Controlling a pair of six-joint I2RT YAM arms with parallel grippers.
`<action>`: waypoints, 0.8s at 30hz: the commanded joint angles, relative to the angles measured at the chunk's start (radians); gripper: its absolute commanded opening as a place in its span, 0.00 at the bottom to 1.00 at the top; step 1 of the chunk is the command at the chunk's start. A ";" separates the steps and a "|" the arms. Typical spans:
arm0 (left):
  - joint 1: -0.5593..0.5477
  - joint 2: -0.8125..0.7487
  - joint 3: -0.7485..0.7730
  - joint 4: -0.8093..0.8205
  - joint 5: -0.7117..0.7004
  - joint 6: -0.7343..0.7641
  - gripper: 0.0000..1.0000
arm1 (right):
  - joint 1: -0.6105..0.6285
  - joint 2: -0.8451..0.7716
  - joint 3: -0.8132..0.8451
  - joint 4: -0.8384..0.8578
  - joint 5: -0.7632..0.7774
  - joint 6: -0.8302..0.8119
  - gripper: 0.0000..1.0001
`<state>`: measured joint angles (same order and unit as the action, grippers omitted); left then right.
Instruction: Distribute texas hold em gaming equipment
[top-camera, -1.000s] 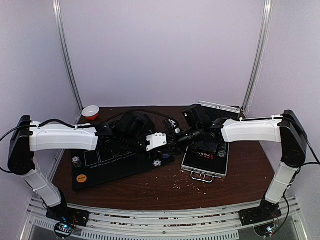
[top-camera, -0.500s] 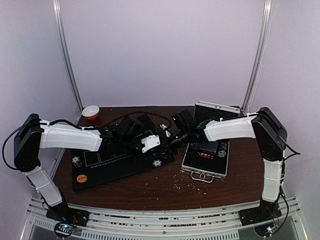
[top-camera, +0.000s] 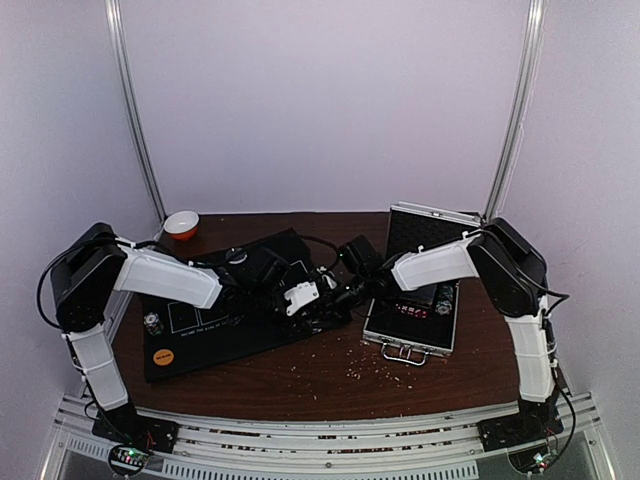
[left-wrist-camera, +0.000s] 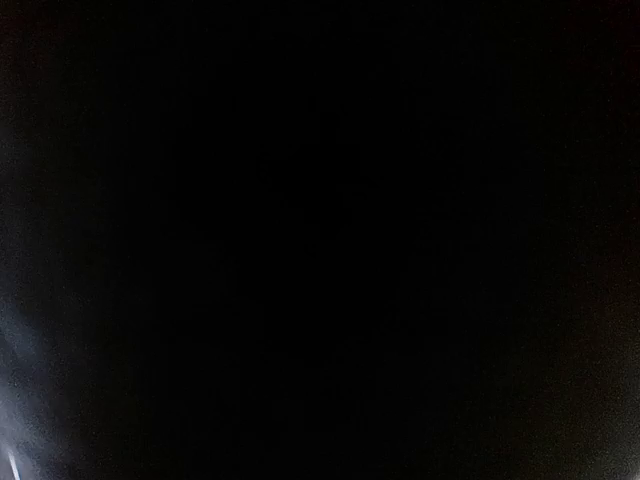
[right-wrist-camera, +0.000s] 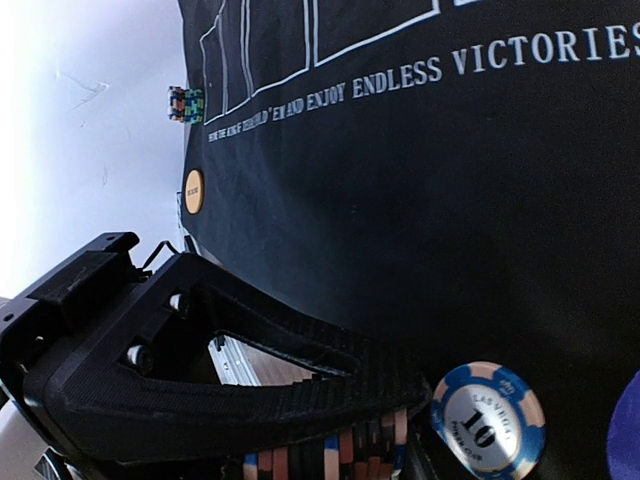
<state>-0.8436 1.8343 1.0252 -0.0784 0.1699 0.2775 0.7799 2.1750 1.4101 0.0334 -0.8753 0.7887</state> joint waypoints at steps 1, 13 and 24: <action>0.010 0.067 0.015 -0.153 -0.072 -0.098 0.00 | 0.052 0.020 0.037 -0.082 0.266 -0.075 0.33; 0.033 0.107 0.033 -0.240 -0.063 -0.088 0.00 | 0.031 0.003 0.038 -0.118 0.307 -0.106 0.51; 0.032 0.107 0.041 -0.257 -0.057 -0.078 0.00 | 0.019 -0.054 0.001 -0.118 0.312 -0.107 0.57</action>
<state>-0.8223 1.8870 1.0588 -0.0883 0.2237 0.2771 0.7692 2.1838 1.4227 -0.0219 -0.8089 0.7479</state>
